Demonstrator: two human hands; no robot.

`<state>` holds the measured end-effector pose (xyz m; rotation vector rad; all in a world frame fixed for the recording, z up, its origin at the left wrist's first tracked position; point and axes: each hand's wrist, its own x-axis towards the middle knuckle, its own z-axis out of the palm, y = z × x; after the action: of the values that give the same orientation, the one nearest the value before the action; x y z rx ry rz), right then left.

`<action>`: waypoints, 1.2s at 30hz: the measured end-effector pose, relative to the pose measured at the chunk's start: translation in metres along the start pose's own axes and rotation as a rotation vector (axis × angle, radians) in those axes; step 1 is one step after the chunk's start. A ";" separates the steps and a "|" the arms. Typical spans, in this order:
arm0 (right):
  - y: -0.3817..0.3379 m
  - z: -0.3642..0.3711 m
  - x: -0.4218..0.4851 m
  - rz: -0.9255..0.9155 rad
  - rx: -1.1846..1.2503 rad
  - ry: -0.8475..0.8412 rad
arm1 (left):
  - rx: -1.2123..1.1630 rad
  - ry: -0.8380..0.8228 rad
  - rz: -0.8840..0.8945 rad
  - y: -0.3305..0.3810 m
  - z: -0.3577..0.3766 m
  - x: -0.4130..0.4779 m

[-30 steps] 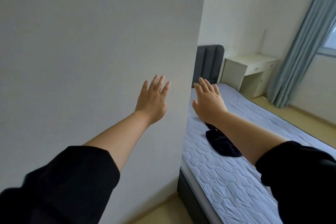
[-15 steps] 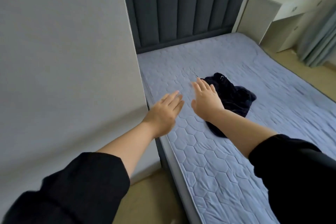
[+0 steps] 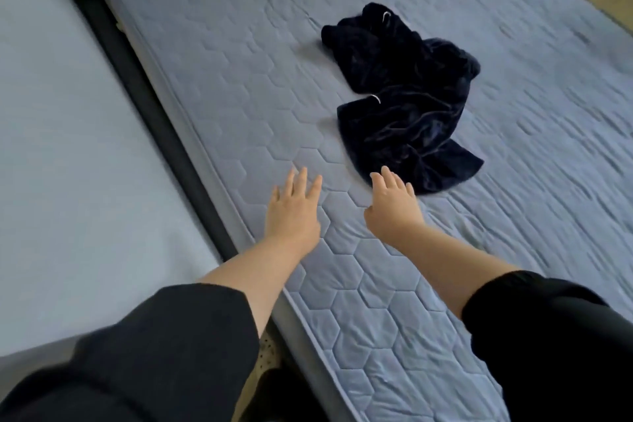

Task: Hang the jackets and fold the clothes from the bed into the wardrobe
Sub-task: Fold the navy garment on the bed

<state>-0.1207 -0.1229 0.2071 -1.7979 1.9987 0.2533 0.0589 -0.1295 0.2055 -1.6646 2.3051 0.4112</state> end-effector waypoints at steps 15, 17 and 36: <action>0.083 0.132 0.148 0.227 -0.037 0.271 | 0.068 -0.242 -0.008 0.012 0.198 0.139; 0.081 0.136 0.164 0.237 -0.025 0.225 | 0.080 -0.226 0.001 0.011 0.205 0.144; 0.054 0.132 0.035 0.270 0.599 -0.340 | -1.217 -0.221 -0.420 -0.011 0.150 0.115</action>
<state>-0.1493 -0.0922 0.0664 -1.0421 1.8112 0.0259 0.0421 -0.1768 0.0232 -2.2738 1.4381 2.0139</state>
